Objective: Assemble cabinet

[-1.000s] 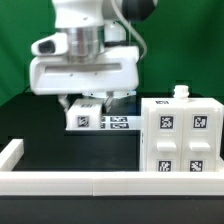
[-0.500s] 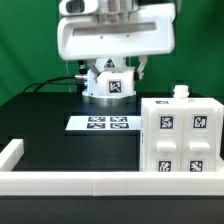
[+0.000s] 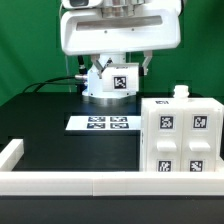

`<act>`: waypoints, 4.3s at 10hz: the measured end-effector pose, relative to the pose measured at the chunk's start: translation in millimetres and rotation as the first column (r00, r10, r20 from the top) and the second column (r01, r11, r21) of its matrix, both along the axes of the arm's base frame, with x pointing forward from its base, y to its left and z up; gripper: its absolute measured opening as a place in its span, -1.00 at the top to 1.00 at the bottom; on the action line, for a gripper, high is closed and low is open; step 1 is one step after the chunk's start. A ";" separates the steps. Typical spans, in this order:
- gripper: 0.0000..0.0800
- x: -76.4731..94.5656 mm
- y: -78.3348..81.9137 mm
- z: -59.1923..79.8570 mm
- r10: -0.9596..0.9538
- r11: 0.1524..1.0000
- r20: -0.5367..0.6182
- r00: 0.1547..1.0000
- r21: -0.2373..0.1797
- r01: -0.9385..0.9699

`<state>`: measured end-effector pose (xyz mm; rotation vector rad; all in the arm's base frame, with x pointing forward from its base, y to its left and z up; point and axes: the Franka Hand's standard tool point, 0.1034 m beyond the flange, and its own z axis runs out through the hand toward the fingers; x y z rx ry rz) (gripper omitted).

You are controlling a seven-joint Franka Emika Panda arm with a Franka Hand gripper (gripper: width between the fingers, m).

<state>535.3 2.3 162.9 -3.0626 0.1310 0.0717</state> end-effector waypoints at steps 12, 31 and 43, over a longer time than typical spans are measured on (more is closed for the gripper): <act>-0.40 52.4 73.1 12.0 0.075 0.997 0.035 0.997 -0.010 -0.075; -0.40 67.2 76.9 -11.8 0.095 0.995 0.082 0.992 -0.023 -0.093; -0.40 66.6 86.7 -12.4 -0.505 0.863 0.068 0.860 0.020 0.505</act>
Offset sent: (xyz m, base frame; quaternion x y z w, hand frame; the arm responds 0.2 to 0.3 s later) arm 0.0354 0.0414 0.0196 0.0206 0.0232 0.0413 0.9987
